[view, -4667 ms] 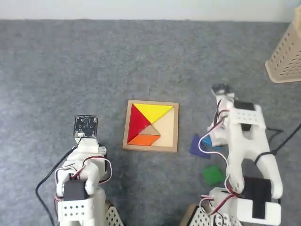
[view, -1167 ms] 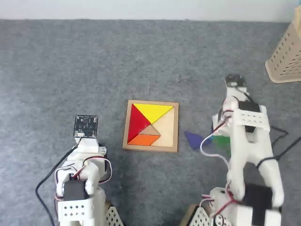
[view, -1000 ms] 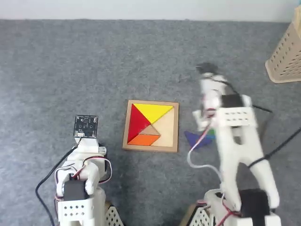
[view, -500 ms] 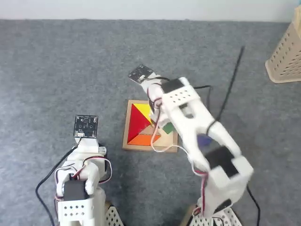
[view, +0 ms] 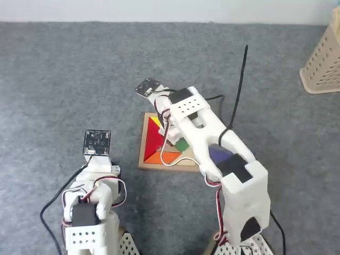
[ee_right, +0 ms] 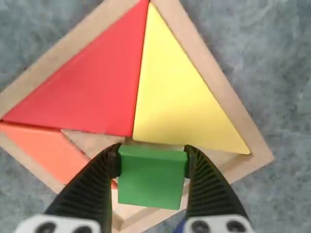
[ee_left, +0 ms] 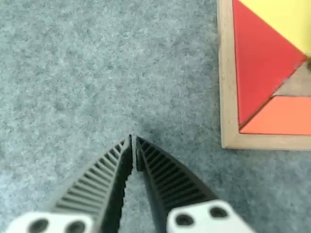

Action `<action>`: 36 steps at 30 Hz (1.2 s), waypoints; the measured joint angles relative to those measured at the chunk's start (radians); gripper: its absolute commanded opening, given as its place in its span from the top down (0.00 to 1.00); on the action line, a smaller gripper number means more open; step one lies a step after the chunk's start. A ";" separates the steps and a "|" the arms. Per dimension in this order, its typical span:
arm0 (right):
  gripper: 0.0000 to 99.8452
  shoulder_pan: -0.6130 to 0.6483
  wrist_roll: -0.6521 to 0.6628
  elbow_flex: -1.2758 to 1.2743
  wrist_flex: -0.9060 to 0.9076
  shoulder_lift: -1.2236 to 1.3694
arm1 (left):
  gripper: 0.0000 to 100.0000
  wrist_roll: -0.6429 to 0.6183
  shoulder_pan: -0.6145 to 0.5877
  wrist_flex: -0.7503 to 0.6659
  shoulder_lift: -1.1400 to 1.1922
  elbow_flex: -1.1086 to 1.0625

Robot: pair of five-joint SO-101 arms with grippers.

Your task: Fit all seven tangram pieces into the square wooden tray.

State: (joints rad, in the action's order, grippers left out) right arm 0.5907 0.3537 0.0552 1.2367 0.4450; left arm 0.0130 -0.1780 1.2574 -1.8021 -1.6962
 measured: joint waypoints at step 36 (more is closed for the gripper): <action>0.83 0.005 -0.044 0.006 -0.017 0.002 | 0.99 0.000 0.000 0.000 0.000 0.000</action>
State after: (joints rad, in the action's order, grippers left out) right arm 0.5953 0.3092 0.0614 1.2198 0.4465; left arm 0.0130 -0.1780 1.2574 -1.8021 -1.6962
